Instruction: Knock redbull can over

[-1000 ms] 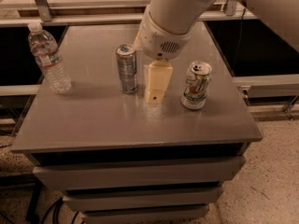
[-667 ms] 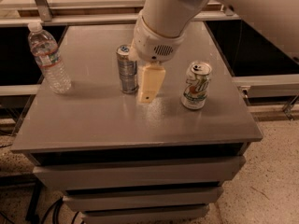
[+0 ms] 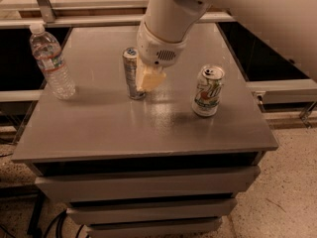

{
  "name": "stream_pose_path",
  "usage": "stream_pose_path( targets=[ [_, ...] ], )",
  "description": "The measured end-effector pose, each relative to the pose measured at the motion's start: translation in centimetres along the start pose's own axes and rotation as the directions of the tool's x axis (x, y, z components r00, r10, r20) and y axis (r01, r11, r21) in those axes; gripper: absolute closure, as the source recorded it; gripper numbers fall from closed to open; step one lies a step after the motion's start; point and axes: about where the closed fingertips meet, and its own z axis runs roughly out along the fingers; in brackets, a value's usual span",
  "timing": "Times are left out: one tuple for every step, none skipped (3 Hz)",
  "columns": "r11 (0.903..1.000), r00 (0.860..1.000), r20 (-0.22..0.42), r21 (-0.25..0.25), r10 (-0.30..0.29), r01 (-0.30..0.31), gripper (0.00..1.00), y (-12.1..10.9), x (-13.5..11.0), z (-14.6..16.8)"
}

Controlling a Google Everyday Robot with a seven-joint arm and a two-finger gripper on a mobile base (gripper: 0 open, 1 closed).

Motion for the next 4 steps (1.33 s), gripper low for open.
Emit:
stream_pose_path(
  targets=[
    [1.0000, 1.000, 0.005, 0.008, 0.001, -0.001, 0.96, -0.9, -0.2, 0.5],
    [0.9993, 1.000, 0.015, 0.038, 0.007, -0.008, 1.00, -2.2, -0.5, 0.8],
    [0.9973, 1.000, 0.024, 0.073, 0.011, -0.012, 1.00, -4.2, -1.0, 1.0],
    [0.9954, 1.000, 0.030, 0.095, 0.008, -0.011, 1.00, -5.9, -1.7, 1.6]
  ],
)
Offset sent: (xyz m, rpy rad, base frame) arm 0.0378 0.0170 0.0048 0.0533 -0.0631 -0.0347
